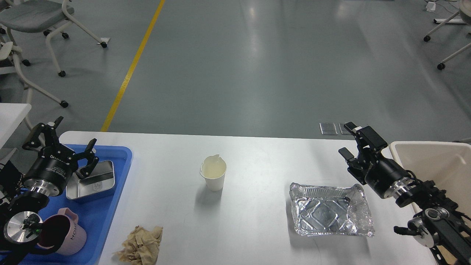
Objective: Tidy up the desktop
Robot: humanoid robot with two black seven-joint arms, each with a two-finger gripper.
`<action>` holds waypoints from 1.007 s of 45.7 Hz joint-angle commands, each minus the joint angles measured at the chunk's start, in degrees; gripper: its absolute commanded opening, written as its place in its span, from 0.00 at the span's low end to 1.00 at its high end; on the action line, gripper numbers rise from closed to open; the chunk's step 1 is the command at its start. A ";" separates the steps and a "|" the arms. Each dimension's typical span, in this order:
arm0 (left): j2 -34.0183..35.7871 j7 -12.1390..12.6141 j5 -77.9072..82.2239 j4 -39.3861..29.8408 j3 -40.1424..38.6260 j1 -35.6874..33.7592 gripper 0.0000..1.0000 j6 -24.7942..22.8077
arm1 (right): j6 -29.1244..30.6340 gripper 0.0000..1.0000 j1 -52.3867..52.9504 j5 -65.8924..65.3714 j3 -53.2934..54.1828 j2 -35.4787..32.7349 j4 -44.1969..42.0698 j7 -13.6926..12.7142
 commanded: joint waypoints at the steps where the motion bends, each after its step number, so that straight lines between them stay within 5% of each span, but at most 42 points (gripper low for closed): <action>1: -0.61 0.11 0.00 0.00 0.42 -0.08 0.96 0.31 | -4.64 1.00 -1.28 -2.11 0.00 -2.04 5.50 -0.06; 11: -0.43 0.20 0.09 0.27 0.42 -0.25 0.96 0.31 | 1.41 1.00 -1.55 -8.97 -3.86 -7.83 5.94 3.37; 22: -0.87 0.20 0.17 0.27 0.51 -0.78 0.96 0.49 | 2.92 1.00 -0.23 -19.96 -11.25 -22.59 5.68 3.02; 46: -2.19 0.20 0.17 0.27 2.53 -1.75 0.96 1.89 | 3.97 1.00 -0.23 -20.67 -19.69 -55.29 9.80 2.93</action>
